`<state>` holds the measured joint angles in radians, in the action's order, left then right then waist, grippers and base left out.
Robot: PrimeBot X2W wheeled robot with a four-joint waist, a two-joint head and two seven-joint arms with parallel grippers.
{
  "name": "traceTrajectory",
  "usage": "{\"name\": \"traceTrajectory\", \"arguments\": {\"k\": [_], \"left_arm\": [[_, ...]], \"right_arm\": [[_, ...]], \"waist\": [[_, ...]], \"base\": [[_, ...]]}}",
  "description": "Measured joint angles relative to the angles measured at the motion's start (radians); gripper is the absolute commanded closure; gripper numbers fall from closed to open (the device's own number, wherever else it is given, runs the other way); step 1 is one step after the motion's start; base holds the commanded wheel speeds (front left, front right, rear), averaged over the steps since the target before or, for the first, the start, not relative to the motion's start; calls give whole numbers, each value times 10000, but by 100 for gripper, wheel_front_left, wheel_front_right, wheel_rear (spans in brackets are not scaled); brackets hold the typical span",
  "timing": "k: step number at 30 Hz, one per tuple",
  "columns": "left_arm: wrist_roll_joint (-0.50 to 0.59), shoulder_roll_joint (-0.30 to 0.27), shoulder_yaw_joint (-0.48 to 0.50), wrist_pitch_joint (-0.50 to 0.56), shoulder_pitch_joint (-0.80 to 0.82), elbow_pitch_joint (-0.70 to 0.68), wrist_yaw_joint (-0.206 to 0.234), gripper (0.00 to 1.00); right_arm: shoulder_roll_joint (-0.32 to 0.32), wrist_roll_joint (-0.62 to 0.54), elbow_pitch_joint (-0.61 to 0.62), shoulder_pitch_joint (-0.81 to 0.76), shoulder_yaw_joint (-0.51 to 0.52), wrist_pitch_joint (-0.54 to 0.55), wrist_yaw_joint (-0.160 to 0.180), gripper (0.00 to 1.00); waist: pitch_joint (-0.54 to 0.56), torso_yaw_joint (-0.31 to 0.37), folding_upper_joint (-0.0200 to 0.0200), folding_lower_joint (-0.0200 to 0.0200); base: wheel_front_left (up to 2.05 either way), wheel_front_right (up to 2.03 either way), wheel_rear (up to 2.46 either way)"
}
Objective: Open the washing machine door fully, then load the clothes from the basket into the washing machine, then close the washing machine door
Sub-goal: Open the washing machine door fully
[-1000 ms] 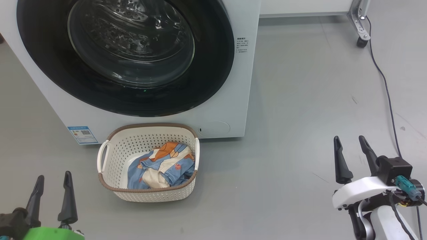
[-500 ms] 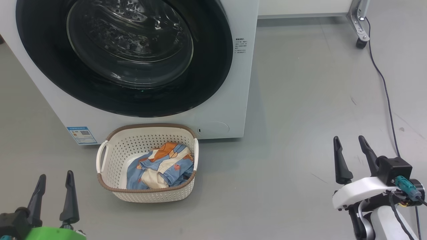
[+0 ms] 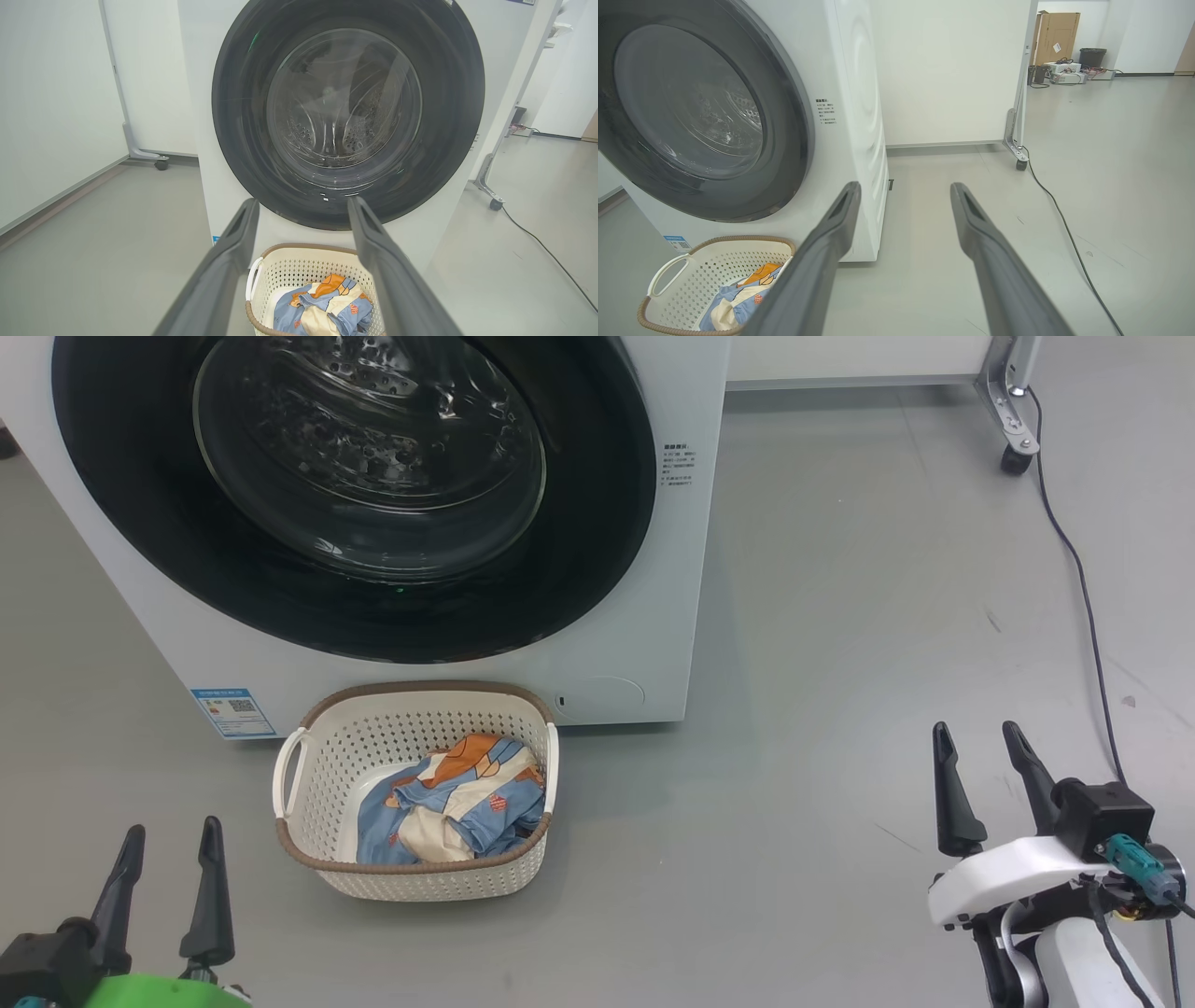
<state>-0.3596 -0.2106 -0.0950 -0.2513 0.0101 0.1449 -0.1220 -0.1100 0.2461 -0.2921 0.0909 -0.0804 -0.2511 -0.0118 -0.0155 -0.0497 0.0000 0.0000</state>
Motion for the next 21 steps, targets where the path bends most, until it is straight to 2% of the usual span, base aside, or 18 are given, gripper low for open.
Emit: {"name": "traceTrajectory", "arguments": {"k": [11, 21], "left_arm": [[0, 2, -33, 0, -35, -221, 0, 0], [-2, 2, -77, 0, -35, -180, 0, 0]], "right_arm": [[165, 368, 483, 395, 453, 0, -157, 0], [548, 2464, 495, 1116, 1379, 0, -506, 0]], "waist": [[-362, -79, 0, 0], [-573, -150, 0, 0]], "base": [[0, 0, 0], [0, 0, 0]]}}
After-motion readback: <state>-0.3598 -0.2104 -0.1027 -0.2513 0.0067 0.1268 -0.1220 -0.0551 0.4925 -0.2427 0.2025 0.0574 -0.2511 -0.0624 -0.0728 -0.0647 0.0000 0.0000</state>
